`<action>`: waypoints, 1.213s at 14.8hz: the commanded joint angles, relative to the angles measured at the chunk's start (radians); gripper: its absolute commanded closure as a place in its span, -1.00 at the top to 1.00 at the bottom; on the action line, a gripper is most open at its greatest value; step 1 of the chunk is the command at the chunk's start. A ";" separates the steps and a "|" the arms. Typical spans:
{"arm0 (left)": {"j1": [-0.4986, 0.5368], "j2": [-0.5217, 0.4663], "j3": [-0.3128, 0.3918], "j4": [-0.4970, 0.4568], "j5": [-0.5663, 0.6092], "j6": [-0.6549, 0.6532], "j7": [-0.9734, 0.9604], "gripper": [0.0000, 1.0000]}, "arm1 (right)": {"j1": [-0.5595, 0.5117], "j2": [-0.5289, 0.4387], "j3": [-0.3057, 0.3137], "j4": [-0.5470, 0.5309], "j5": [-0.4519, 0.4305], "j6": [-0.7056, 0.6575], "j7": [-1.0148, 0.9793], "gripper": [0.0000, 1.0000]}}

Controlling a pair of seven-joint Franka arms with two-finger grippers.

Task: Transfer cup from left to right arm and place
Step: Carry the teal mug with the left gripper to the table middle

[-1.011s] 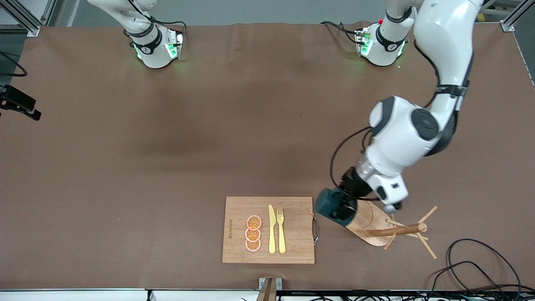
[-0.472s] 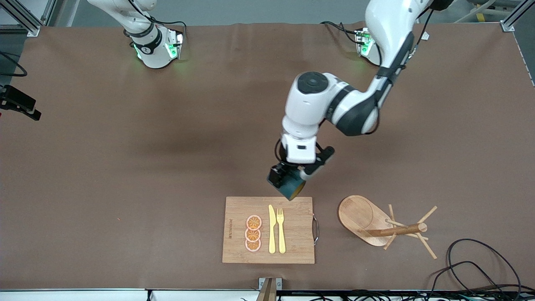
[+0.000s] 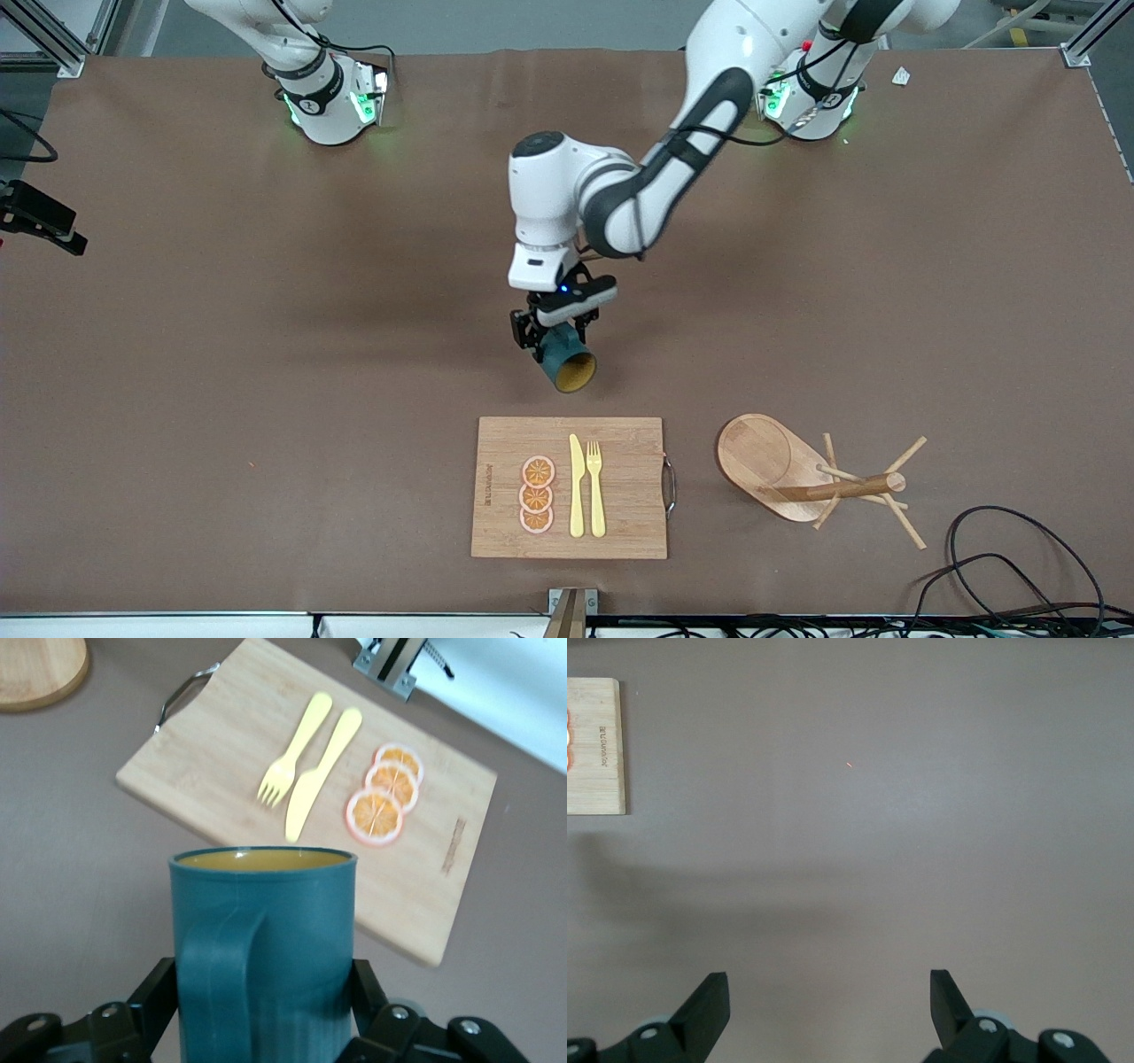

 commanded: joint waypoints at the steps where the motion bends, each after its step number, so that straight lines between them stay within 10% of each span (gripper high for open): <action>1: -0.093 0.016 0.021 0.015 0.134 -0.112 -0.100 0.04 | -0.006 0.008 0.002 0.018 0.014 -0.010 -0.011 0.99; 14: -0.319 0.248 0.020 0.013 0.633 -0.520 -0.427 0.06 | -0.008 0.008 0.002 0.018 0.014 -0.010 -0.011 0.99; 18: -0.354 0.257 0.018 0.008 0.636 -0.527 -0.449 0.87 | -0.008 0.008 0.002 0.018 0.014 -0.010 -0.011 0.99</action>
